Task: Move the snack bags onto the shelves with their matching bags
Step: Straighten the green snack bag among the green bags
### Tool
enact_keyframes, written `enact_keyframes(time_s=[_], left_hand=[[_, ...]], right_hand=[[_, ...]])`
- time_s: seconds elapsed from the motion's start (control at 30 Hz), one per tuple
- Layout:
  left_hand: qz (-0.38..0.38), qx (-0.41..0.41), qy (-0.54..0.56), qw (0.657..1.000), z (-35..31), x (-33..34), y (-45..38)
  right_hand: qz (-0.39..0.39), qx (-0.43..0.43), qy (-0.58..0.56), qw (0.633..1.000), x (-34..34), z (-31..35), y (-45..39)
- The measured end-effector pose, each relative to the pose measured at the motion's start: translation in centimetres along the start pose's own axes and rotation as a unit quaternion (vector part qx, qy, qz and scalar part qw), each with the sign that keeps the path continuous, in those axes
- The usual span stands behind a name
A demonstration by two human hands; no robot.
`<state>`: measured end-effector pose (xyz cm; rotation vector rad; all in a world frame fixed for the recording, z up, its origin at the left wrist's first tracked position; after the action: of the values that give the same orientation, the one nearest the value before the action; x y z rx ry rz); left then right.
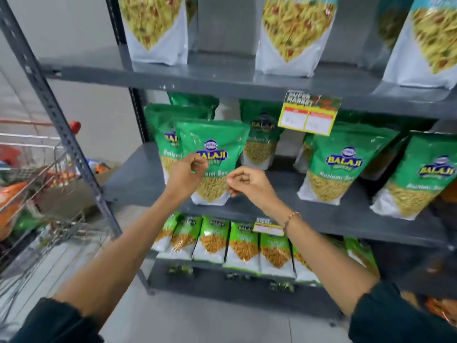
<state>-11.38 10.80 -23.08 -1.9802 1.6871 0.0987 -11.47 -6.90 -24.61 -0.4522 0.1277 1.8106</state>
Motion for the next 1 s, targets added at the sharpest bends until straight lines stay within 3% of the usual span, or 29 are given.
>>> enact_keyframes(time_s=[0.13,0.27,0.4,0.53,0.63,0.77,1.0], left_hand=[[0.029,-0.182,-0.003,0.983,7.5,0.5,0.1],[0.04,-0.238,-0.028,0.97,10.3,0.9,-0.9],[0.084,-0.227,-0.057,0.969,11.8,1.3,-2.3],[0.057,-0.226,-0.075,0.97,13.7,1.7,-2.7],[0.013,-0.223,-0.024,0.974,13.7,2.7,-2.6],[0.028,-0.191,0.032,0.981,12.5,5.4,-3.2],[0.084,-0.159,0.074,0.981,11.1,11.8,-6.9]], right_hand=[[0.013,0.098,0.12,0.988,1.6,-7.1,-1.6],[-0.016,0.129,0.228,0.965,2.0,-10.2,-3.4],[0.025,0.114,0.231,0.966,3.4,-10.8,-5.8],[-0.028,0.099,0.15,0.983,3.6,-11.7,-7.5],[-0.066,0.098,0.096,0.988,2.8,-13.1,-7.8],[-0.088,0.106,0.017,0.99,0.2,-13.9,-7.2],[-0.152,0.112,-0.005,0.982,-6.3,-15.1,-7.0]])
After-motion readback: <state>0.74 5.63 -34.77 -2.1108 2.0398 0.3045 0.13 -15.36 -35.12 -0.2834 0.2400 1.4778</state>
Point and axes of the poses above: each hand's wrist, its own y-axis away from the middle knuckle, its own x-axis out of the palm, z = x × y, the point moved 3 cm from there along -y, towards the middle knuckle, and after that the axes turned 8 degrees about y, right-handed, at the moved point
